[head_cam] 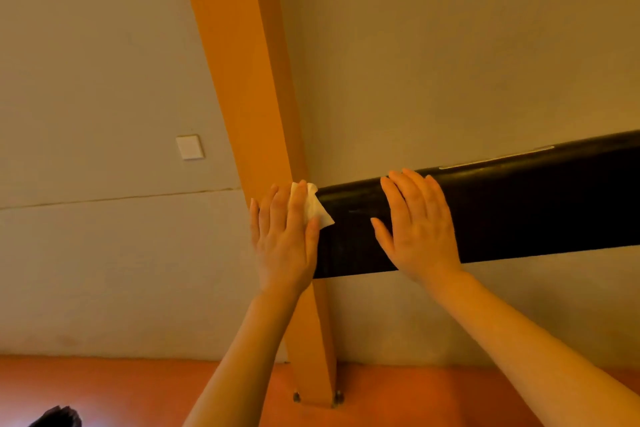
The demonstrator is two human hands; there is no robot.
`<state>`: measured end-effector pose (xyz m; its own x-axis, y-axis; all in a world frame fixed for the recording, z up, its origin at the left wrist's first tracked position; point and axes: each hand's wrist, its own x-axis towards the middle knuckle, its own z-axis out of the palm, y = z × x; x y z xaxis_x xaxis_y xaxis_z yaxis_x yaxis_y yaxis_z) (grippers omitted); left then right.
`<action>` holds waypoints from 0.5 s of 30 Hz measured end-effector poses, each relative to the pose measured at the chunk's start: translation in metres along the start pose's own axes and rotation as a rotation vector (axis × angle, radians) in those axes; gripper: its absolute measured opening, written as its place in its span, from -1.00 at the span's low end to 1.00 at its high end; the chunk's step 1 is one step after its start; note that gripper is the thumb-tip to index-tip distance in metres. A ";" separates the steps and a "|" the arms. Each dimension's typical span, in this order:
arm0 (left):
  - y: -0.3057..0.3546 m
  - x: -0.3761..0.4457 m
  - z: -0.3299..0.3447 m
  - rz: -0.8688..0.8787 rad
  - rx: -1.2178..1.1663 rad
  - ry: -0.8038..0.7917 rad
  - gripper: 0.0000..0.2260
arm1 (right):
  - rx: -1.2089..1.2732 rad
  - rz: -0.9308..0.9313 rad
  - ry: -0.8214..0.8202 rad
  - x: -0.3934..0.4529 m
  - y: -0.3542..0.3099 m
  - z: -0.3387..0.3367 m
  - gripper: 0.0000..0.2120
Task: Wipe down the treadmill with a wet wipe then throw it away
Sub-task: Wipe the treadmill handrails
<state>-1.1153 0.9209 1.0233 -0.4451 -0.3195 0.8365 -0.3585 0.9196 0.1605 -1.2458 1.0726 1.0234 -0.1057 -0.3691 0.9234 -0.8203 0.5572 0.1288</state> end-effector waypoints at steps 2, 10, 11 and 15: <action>-0.002 -0.001 0.007 0.019 -0.044 0.122 -0.50 | 0.032 -0.004 0.061 -0.001 0.001 0.007 -0.50; -0.016 0.001 0.020 0.160 -0.034 0.334 -0.51 | -0.068 -0.089 0.158 -0.005 0.009 0.012 -0.49; -0.018 0.003 0.021 0.196 0.018 0.360 -0.54 | -0.076 -0.099 0.154 -0.005 0.010 0.012 -0.49; -0.025 0.006 0.028 0.384 0.060 0.413 -0.60 | -0.066 -0.102 0.163 -0.004 0.011 0.012 -0.49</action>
<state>-1.1323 0.8894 1.0099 -0.1992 0.1626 0.9664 -0.2853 0.9338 -0.2159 -1.2610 1.0711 1.0164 0.0732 -0.3035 0.9500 -0.7831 0.5723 0.2432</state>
